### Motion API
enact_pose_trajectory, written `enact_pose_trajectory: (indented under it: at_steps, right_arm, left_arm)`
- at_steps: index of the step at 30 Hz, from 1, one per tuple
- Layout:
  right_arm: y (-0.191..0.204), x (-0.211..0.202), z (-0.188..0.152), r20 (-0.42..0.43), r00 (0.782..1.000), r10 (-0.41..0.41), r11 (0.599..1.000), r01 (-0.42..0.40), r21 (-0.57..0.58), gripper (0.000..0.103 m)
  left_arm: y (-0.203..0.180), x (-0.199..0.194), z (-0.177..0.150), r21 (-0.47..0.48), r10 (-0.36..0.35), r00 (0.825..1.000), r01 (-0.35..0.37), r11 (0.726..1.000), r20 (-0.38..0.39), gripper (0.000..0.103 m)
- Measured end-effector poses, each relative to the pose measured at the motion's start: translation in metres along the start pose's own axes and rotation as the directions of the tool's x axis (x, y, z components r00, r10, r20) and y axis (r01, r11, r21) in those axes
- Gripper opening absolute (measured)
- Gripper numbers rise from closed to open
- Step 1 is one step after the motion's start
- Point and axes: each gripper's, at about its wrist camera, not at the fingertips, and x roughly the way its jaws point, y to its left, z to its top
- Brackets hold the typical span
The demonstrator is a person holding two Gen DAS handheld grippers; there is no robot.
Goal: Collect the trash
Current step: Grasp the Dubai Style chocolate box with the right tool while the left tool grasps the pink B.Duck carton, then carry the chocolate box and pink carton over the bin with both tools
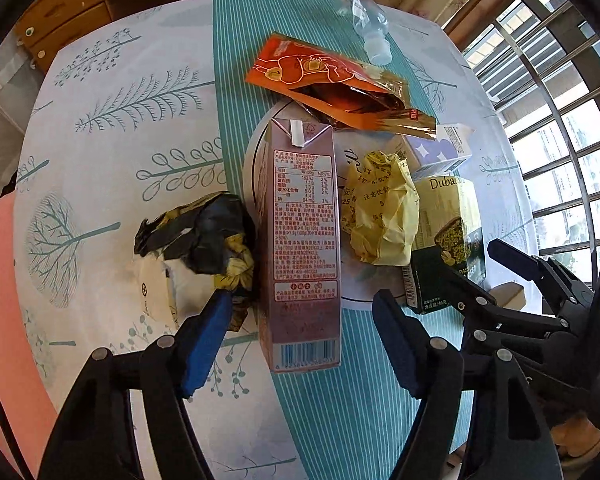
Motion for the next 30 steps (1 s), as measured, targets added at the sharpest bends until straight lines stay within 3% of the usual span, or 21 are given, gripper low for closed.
enact_pose_trajectory:
  at_steps: [3, 11, 18, 30]
  right_arm:
    - [0.002, 0.008, 0.003, -0.015, 1.0, -0.004, 1.0, 0.004, -0.004, 0.088]
    - [0.005, 0.028, 0.004, -0.063, 0.998, 0.004, 0.999, -0.001, 0.035, 0.085]
    - [0.006, 0.018, -0.003, -0.035, 0.999, 0.038, 0.998, -0.036, 0.058, 0.082]
    - [-0.003, -0.029, -0.015, 0.061, 0.991, 0.123, 0.986, -0.129, 0.103, 0.082]
  left_arm:
    - [0.0, 0.009, 0.007, 0.01, 0.001, 1.0, -0.001, 1.0, -0.01, 0.068]
    - [-0.007, 0.029, 0.018, 0.037, 0.024, 0.999, -0.022, 0.999, -0.048, 0.044]
    - [-0.009, 0.031, 0.017, 0.049, 0.034, 0.999, -0.032, 0.998, -0.041, 0.04]
    - [-0.01, -0.014, -0.004, 0.032, -0.036, 0.999, 0.036, 0.999, 0.017, 0.038]
